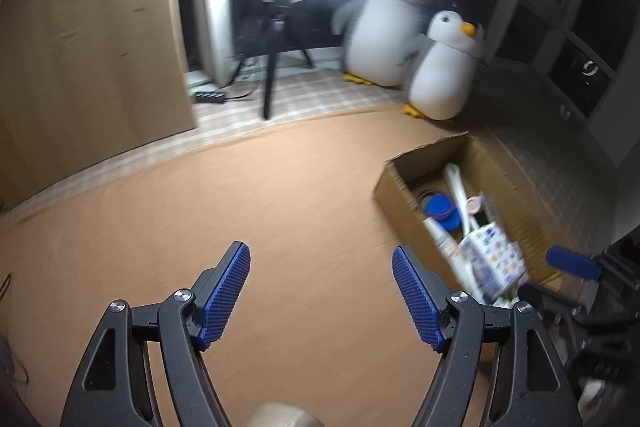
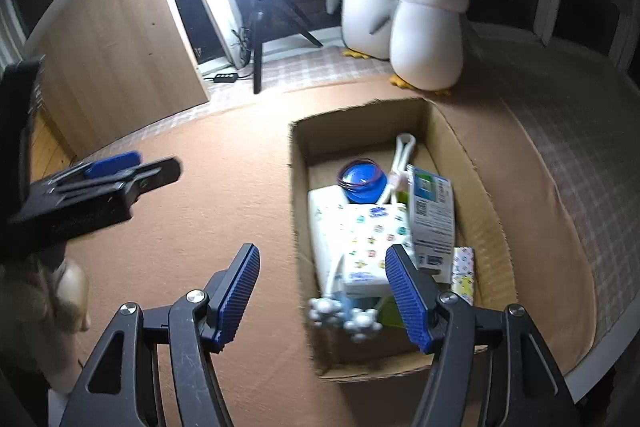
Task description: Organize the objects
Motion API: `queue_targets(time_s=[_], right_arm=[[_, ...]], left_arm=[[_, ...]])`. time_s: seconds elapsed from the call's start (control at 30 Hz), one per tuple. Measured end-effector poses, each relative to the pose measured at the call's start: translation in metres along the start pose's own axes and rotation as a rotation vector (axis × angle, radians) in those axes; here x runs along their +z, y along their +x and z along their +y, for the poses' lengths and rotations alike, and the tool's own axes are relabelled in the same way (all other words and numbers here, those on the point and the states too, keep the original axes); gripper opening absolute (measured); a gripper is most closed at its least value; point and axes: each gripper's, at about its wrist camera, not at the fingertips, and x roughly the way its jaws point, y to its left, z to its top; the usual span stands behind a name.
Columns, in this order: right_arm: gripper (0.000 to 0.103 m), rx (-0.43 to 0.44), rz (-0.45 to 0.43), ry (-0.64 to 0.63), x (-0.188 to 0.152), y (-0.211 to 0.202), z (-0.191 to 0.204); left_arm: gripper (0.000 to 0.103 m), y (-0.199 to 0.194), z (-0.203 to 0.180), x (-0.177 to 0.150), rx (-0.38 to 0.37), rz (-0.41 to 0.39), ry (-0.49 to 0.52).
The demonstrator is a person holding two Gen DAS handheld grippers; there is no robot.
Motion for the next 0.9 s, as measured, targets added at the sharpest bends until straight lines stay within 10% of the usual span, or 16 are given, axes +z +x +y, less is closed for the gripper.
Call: queue_targets(time_s=[0.9], right_arm=[[0.065,0.087,-0.034,-0.214,-0.049,-0.001,0.167]], left_arm=[[0.078,-0.128,0.141,-0.15,0.194,-0.022,-0.236]])
